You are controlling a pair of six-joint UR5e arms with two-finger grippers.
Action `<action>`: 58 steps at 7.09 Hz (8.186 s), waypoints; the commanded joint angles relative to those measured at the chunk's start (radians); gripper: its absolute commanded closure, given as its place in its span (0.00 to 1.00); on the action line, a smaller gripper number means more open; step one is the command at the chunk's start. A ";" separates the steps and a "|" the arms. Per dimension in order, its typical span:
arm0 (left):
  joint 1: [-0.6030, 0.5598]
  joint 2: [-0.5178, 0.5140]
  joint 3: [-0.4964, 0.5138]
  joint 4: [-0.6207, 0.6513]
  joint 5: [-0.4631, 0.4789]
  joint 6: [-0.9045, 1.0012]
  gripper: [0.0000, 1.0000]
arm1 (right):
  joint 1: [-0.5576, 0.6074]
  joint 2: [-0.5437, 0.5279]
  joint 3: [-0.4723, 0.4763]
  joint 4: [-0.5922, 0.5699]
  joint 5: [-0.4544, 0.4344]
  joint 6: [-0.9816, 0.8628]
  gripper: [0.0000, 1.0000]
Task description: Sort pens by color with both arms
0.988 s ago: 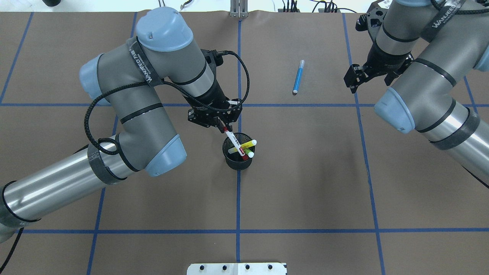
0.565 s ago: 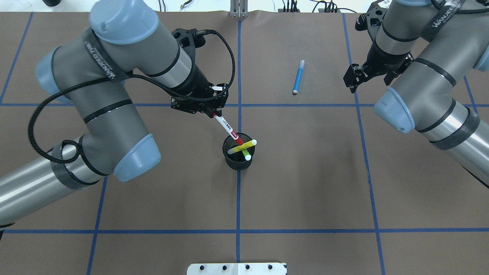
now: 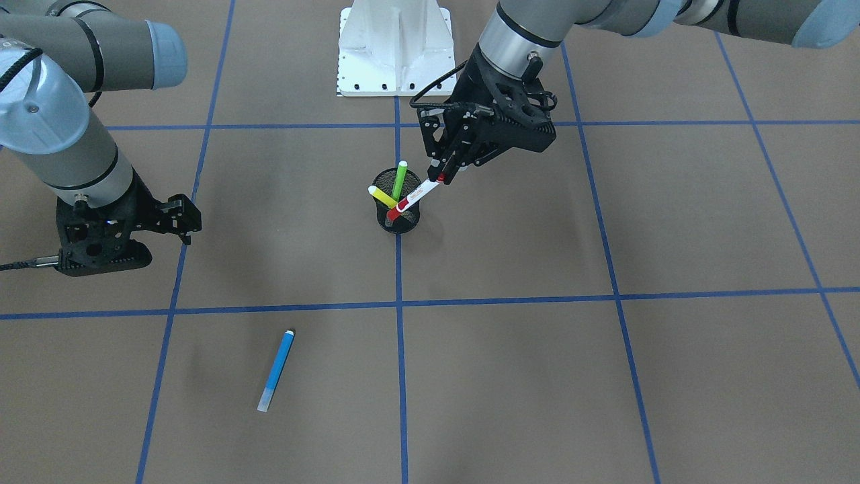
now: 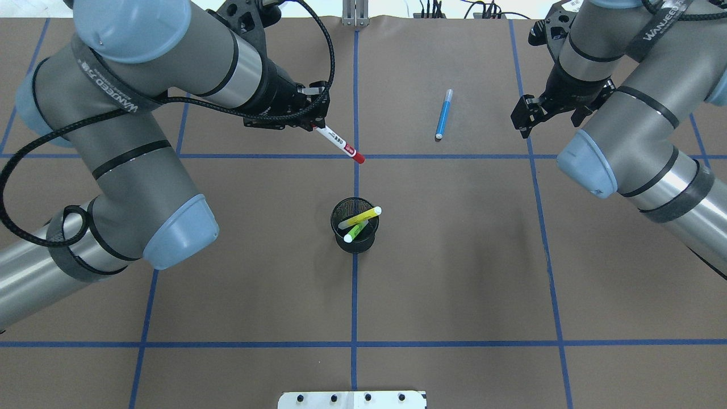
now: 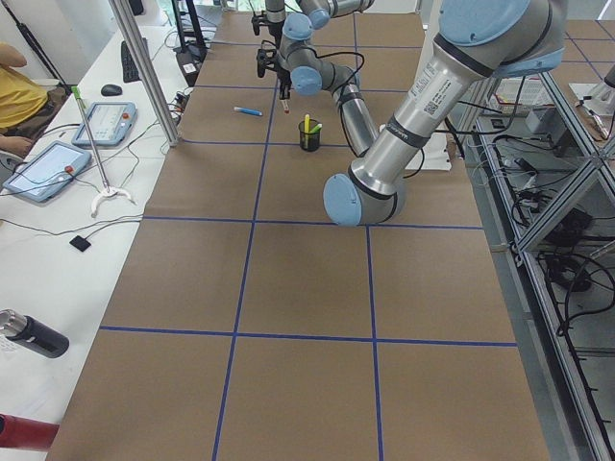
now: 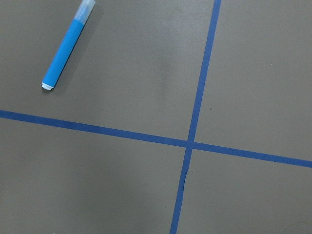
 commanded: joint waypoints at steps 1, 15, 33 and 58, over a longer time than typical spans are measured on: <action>0.007 -0.003 0.146 -0.263 0.143 -0.091 1.00 | 0.004 -0.002 0.008 0.002 0.003 -0.001 0.00; 0.211 -0.542 1.219 -0.757 0.756 -0.251 0.01 | 0.033 -0.071 0.015 0.129 0.071 0.007 0.00; -0.236 0.082 -0.015 0.419 -0.310 0.841 0.00 | -0.218 0.181 0.005 0.153 0.060 0.737 0.01; -0.280 0.119 0.036 0.409 -0.335 0.952 0.00 | -0.468 0.458 -0.284 -0.052 -0.031 0.783 0.57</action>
